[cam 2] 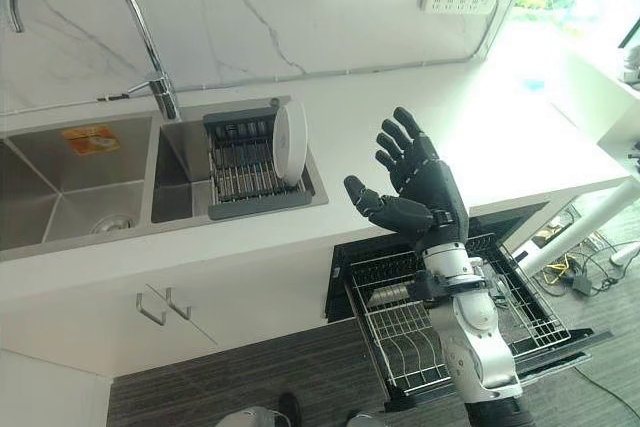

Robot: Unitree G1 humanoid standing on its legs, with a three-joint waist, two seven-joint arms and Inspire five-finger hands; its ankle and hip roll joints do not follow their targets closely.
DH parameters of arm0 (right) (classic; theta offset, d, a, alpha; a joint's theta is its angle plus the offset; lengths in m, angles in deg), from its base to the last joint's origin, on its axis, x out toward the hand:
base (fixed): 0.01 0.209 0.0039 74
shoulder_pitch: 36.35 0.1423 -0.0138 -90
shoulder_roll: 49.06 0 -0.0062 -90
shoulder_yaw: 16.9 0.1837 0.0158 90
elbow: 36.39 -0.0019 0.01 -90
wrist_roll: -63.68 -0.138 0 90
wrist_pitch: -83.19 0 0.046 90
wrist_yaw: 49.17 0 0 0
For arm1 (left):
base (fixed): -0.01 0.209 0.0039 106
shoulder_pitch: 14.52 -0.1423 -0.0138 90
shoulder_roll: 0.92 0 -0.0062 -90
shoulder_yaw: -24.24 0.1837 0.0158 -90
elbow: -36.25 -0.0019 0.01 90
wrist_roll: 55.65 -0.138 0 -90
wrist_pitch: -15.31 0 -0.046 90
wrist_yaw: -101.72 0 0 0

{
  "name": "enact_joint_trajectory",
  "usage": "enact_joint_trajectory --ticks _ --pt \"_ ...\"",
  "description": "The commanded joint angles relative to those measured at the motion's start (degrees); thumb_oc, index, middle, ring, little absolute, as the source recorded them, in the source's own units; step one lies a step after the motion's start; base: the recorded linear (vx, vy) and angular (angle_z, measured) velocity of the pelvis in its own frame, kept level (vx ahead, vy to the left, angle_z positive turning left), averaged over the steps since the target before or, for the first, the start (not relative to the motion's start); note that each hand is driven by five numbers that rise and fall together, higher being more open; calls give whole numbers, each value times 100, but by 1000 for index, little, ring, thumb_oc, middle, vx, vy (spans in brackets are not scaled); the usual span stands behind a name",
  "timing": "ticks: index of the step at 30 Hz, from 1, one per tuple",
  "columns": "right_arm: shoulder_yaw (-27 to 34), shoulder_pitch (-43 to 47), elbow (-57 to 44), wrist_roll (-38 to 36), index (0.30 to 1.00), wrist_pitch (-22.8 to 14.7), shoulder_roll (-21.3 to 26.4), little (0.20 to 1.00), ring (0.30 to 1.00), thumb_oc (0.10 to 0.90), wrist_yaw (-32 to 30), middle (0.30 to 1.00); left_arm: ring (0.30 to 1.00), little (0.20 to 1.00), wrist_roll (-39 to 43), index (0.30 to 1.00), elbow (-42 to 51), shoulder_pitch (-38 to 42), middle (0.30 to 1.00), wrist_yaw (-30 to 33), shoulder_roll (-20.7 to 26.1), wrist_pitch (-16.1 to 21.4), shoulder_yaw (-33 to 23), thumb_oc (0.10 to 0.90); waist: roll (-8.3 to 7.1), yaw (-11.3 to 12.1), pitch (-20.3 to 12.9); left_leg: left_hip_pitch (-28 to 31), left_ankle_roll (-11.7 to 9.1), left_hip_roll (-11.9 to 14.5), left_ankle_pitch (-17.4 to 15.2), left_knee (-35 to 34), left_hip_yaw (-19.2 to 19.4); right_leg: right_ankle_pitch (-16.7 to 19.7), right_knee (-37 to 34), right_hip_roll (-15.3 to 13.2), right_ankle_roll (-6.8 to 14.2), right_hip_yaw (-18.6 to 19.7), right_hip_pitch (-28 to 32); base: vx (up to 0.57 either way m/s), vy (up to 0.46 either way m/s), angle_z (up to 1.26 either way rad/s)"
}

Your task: Place the dishes in the dishwasher.

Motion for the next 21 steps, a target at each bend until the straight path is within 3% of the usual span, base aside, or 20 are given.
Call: enact_joint_trajectory --ticks 1,4,14,21 --pt "255 1025 -70 251 900 -302 133 900 900 800 -258 900 900 900 -117 900 -190 191 900 -80 -40 119 60 800 -94 88 -188 314 -512 631 -797 303 -174 -294 -225 55 259 -101 195 73 8 13" --pt "274 1181 52 343 900 -286 197 900 900 800 -480 900 900 900 -108 900 -261 151 900 -92 -40 141 93 800 -103 126 -211 326 -523 624 -801 303 -181 -291 -225 34 273 -139 223 73 12 9" --pt "207 2480 855 77 900 263 394 900 900 800 -1165 900 900 900 -109 900 -460 74 900 -213 119 124 157 800 -131 372 -285 290 -549 547 -779 303 -353 -278 -225 -32 303 -274 282 71 29 8" --pt "182 3049 1684 -214 900 392 583 900 900 800 -1143 900 900 900 -133 900 -386 17 900 -241 212 33 209 800 -166 511 -326 267 -551 507 -747 303 -429 -266 -225 -56 315 -340 320 39 6 11"
